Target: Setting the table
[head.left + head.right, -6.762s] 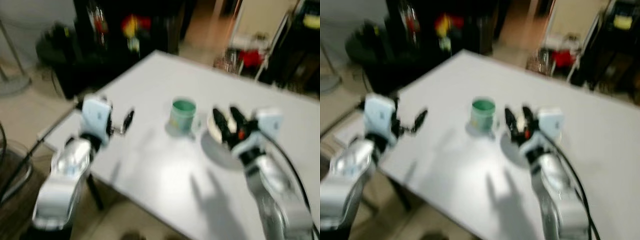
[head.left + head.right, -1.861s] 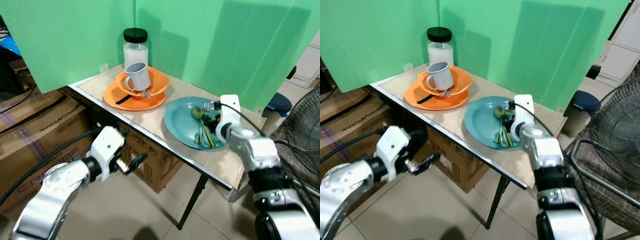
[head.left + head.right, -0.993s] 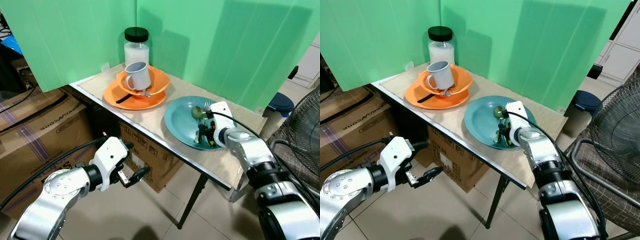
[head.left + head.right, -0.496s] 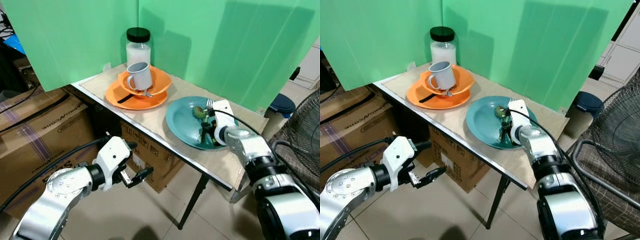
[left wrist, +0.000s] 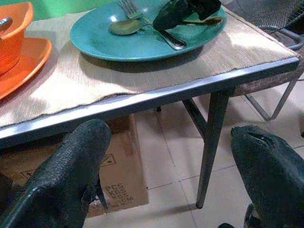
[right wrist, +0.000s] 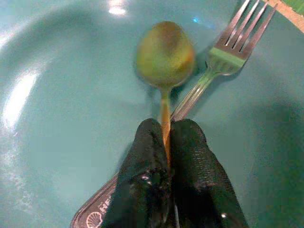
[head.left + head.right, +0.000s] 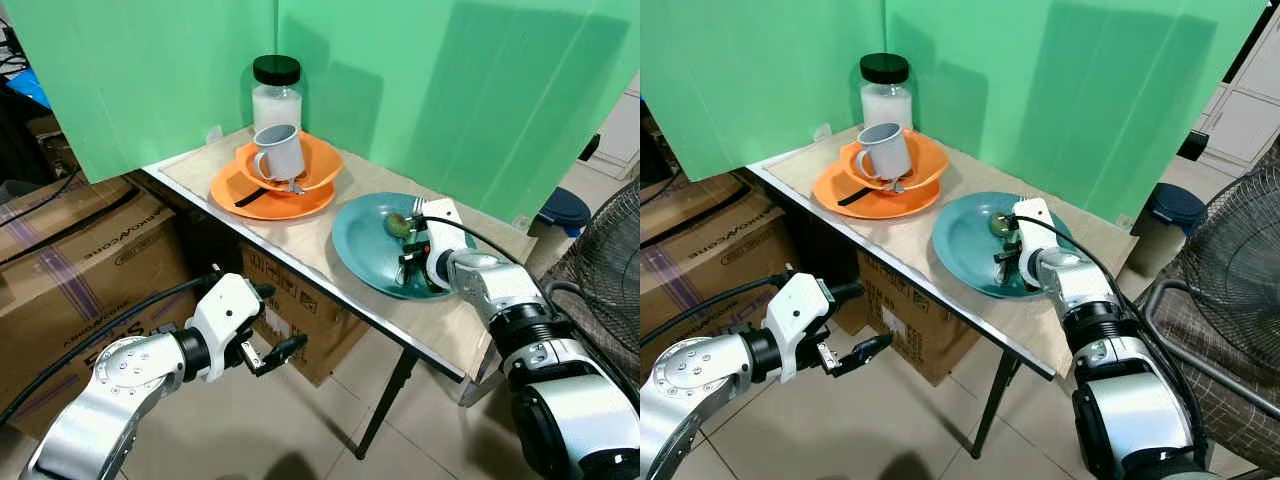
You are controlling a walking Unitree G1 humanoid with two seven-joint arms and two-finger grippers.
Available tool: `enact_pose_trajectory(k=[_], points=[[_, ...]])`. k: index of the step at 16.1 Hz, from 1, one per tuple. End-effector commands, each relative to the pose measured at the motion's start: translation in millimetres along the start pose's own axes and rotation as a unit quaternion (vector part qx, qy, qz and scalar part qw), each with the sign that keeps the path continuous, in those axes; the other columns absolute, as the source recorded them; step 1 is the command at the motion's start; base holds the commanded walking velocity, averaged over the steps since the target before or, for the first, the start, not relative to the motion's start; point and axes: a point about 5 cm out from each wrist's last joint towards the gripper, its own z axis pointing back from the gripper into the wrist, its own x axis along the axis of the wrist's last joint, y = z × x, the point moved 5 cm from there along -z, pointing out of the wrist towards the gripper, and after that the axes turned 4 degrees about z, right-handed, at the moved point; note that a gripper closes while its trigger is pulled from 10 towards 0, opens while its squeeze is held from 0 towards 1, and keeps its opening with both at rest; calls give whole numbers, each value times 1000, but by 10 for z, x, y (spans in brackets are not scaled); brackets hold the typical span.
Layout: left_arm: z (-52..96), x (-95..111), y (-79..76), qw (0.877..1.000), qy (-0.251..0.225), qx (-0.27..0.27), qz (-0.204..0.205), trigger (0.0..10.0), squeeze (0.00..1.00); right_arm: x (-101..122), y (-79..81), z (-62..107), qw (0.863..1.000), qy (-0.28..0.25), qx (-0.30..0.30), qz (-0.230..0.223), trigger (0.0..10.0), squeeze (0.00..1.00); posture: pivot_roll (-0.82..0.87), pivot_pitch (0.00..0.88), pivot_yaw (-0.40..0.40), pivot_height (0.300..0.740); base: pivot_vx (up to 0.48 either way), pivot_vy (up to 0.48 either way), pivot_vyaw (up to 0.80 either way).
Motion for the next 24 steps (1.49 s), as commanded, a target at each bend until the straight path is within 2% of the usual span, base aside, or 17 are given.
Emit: enact_pose_trajectory(k=[1, 7, 12, 13, 14, 16, 18, 20, 21, 22, 23, 24], points=[[-30, 17, -21, 1000, -2, -10, -4, 10000, 0, -168, -39, -4, 999, 36, -2, -3, 0, 0, 124, 0, -82, 740, 0, 0, 0], [-38, 30, -24, 1000, -3, -14, -11, 10000, 0, -183, -54, -5, 999, 36, 1, -22, 0, 0, 122, 0, -75, 740, 0, 0, 0], [-38, 28, 9, 1000, -3, -10, -15, 10000, 0, -12, -112, 26, 999, 0, -3, -43, 0, 0, 123, 0, -74, 740, 0, 0, 0], [-40, 47, 30, 1000, -5, -8, -20, 10000, 0, 221, -192, 102, 996, -56, -4, -65, 0, 0, 128, 0, -80, 740, 0, 0, 0], [-39, 50, 36, 1000, -5, -6, -22, 10000, 0, 247, -202, 114, 996, -62, -5, -68, 0, 0, 128, 0, -80, 740, 0, 0, 0], [-39, 57, 73, 1000, -7, 3, -24, 10000, 0, 419, -247, 204, 990, -117, -8, -81, 0, 0, 125, 0, -78, 740, 0, 0, 0], [-58, 89, 71, 1000, -14, 2, -26, 10000, 0, 530, -215, 338, 984, -167, 3, -64, 0, 0, 123, 0, -74, 740, 0, 0, 0], [-86, 167, 137, 999, -32, 26, -28, 10000, 0, 632, -185, 552, 970, -234, 3, -63, 0, 0, 120, 0, -70, 740, 0, 0, 0], [-112, 273, 220, 995, -58, 70, -31, 10000, 0, 678, -100, 754, 958, -278, 18, -60, 0, 0, 123, 0, -74, 740, 0, 0, 0], [-131, 345, 276, 991, -73, 106, -26, 10000, 0, 663, -42, 889, 953, -297, 25, -59, 9020, 0, 125, 0, -79, 740, 0, 0, 0], [-152, 436, 332, 984, -93, 148, -16, 10000, 0, 626, -5, 1066, 945, -321, 14, -59, 10000, 0, 125, 0, -83, 740, 0, 0, 0], [-163, 554, 377, 975, -123, 187, -3, 10000, 0, 546, 41, 1249, 939, -336, -6, -78, 10000, 0, 117, 0, -83, 740, 0, 0, 0]])
